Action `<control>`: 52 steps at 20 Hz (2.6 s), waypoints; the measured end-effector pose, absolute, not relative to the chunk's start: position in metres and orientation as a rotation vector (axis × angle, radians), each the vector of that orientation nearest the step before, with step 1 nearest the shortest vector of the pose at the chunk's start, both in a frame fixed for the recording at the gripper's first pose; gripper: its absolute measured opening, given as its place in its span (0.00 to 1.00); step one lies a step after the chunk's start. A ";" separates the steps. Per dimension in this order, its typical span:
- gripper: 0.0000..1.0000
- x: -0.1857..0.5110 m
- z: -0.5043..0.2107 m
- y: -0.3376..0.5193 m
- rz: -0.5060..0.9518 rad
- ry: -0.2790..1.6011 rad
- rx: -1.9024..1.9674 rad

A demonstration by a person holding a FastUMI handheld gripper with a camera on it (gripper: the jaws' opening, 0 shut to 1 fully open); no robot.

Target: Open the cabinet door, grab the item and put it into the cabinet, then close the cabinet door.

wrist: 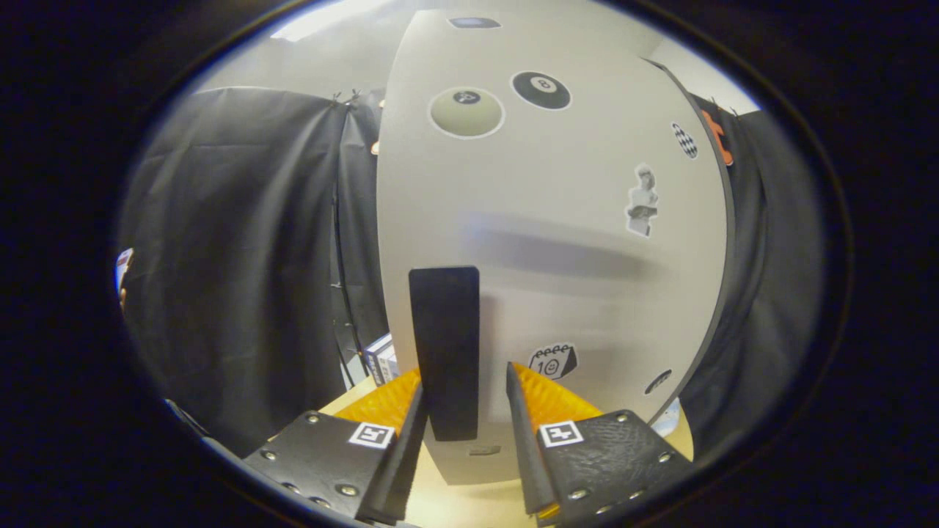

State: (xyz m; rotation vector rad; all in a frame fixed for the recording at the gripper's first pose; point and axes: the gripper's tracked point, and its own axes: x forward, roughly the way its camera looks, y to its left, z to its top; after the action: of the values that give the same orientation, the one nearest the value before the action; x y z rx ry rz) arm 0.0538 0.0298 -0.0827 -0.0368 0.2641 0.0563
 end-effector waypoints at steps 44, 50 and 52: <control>1.00 0.125 -0.095 0.021 -0.089 0.242 -0.054; 1.00 0.097 -0.080 0.029 -0.021 0.187 -0.099; 1.00 0.082 -0.073 0.031 -0.004 0.168 -0.106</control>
State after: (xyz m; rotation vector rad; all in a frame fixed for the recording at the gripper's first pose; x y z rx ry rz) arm 0.0820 0.0314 -0.0727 -0.1057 0.1675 -0.0040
